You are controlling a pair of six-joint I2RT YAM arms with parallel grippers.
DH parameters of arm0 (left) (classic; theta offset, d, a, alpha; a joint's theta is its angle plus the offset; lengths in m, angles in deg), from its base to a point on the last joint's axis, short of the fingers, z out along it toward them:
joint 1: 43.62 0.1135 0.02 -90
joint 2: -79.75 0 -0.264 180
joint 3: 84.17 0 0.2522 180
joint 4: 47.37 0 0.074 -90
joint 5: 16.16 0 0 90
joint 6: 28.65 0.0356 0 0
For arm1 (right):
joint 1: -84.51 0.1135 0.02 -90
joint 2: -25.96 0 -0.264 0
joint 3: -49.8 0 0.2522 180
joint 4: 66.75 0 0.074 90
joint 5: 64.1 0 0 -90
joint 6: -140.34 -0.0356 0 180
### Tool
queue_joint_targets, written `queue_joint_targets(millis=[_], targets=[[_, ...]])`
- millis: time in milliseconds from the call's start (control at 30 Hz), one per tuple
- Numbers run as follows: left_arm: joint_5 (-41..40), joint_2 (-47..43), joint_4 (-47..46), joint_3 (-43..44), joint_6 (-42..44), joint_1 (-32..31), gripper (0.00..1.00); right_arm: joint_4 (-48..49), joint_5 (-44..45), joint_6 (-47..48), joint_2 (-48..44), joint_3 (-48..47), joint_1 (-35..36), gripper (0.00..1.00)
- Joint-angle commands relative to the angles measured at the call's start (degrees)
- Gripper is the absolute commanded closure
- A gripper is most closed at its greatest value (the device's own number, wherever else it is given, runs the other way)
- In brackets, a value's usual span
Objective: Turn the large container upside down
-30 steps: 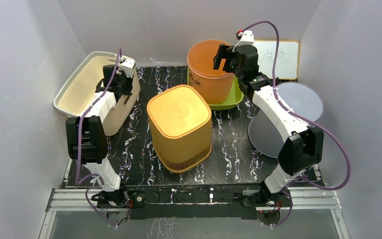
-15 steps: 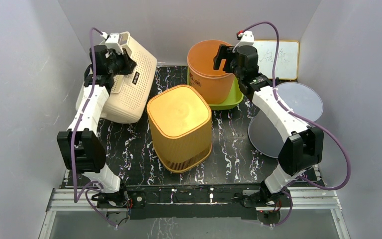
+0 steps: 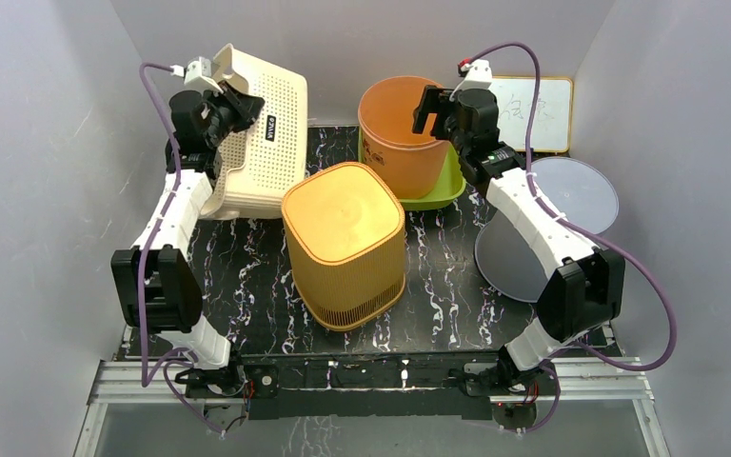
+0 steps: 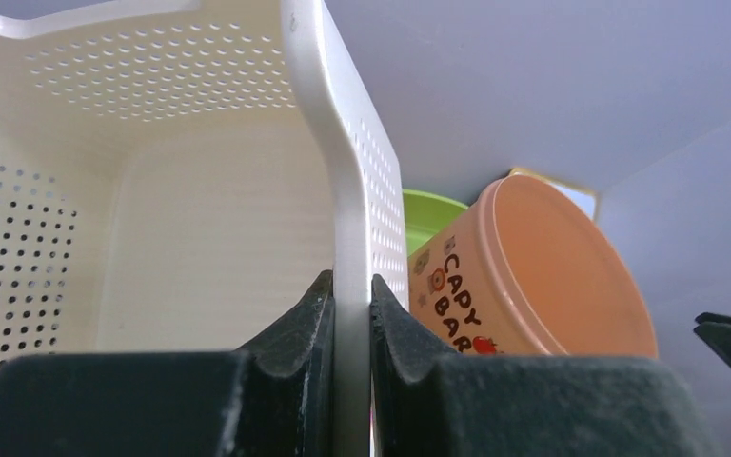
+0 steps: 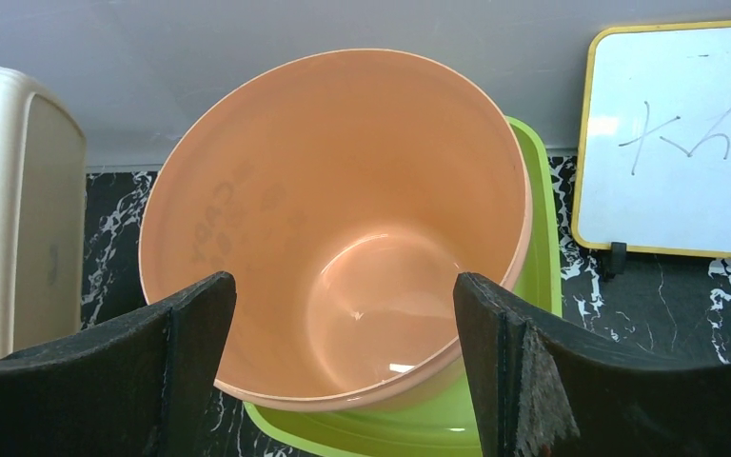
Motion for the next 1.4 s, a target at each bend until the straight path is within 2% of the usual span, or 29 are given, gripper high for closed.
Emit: queue_joint_targets(millis=[0, 100, 233, 500, 633, 833, 967, 1233, 1367], targets=[[-0.87, -3.77, -21.55, -1.48, -11.85, 0.31, 1.00, 3.00, 1.60, 1.32, -3.11, -0.76, -0.44, 0.16], [-2.15, -3.15, -27.91, -3.89, -17.97, 1.03, 1.00, 3.07, 1.70, 1.41, -3.04, -0.77, -0.46, 0.16], [-3.64, -0.55, -44.18, -9.93, -32.62, 3.63, 1.00, 3.27, 1.52, 1.30, -2.78, -0.52, -0.55, 0.16], [-5.59, 10.58, -70.00, -17.39, -55.05, 7.53, 1.00, 3.68, 1.98, 1.30, -2.62, -0.09, -0.66, 0.16], [-5.24, 16.82, -80.26, -17.80, -63.12, 9.09, 1.00, 3.71, 2.03, 1.48, -2.34, -0.06, -0.80, 0.16], [-3.62, 21.01, -83.17, -15.83, -66.79, 9.62, 1.00, 3.97, 2.44, 1.53, -1.89, -0.05, -0.83, 0.16], [-6.58, 25.44, -87.81, -12.28, -72.12, 9.12, 1.00, 3.97, 2.80, 1.53, -1.72, -0.23, -0.85, 0.16], [-8.18, 30.86, -87.96, -3.24, -77.92, 7.67, 1.00, 3.64, 3.19, 1.68, -1.07, -1.35, -0.89, 0.16], [-9.15, 32.02, -88.05, -7.21, -78.99, 7.72, 1.00, 4.20, 2.94, 1.29, -1.18, -0.87, -0.89, 0.16]])
